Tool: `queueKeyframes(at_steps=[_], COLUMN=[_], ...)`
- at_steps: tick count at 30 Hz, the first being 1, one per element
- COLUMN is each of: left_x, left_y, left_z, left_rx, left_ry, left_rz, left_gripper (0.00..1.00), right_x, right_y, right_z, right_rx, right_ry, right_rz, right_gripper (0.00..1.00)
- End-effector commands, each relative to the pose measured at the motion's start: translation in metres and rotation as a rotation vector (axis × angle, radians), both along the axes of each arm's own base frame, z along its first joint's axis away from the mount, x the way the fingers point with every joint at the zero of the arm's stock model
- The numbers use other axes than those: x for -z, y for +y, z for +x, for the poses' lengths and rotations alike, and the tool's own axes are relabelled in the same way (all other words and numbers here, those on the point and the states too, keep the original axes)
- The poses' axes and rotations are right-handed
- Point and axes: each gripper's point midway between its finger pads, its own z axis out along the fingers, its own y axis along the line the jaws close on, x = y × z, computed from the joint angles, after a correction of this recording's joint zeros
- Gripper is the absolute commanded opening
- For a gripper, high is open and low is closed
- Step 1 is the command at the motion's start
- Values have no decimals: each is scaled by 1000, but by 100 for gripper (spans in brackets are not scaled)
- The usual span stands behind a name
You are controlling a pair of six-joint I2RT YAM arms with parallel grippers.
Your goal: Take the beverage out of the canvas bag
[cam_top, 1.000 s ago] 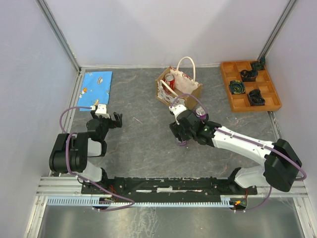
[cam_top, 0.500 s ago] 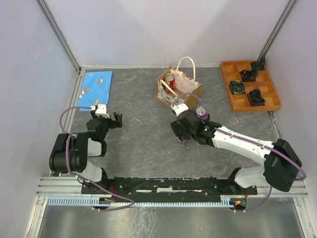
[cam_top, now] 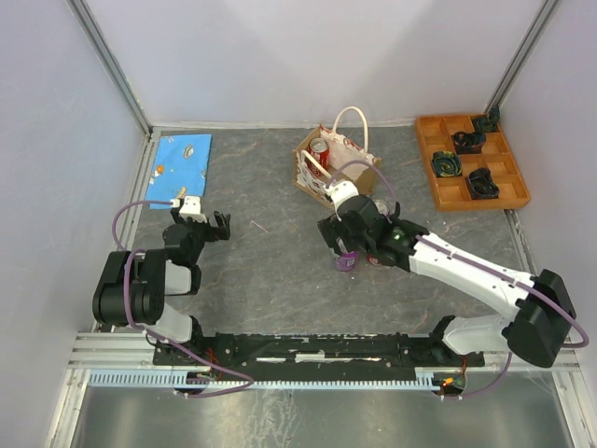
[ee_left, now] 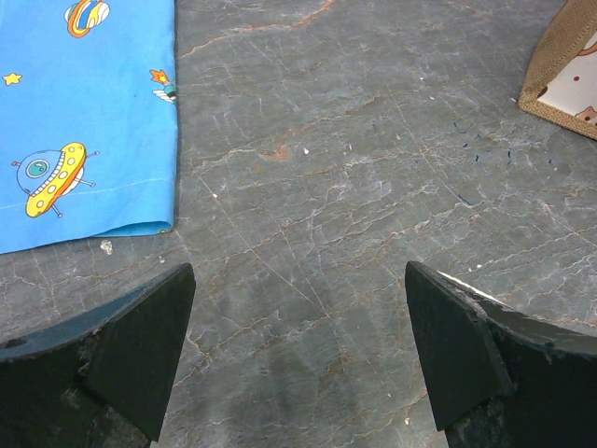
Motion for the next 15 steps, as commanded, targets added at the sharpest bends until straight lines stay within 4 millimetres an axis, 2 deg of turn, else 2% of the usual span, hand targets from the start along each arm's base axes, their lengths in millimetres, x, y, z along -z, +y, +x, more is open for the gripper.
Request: queueKeyframes(at_steps=[1,6,9,10,12,13,15], left_x=[-16,-16,-16,-16,-17,-16,-16], left_y=[5,5,5,5,5,5,5], left_z=[7,7,7,7,7,7,7], left_rx=[-19,-20,-18,-18,-18,-20,-19], left_ry=[-66,-66,-68,-68,-69,-67,-66], left_rz=[20,21,20,20,21,21,21], left_gripper=[99,99,99,99,99,99,99], right_x=[-88,-150,-171,-176,-180,-181,-179], right_y=[9,1,-17,-22,-28,-27,-25], right_z=[24,55,88,101,126,138,160], right_rx=[-4,51,152,187,245,258,269], right_ry=[-199,-309,-344,-347,-339,-330,-300], right_rz=[110,238,275,285,303,307,295], right_gripper=[99,98,92,85,62,54,48])
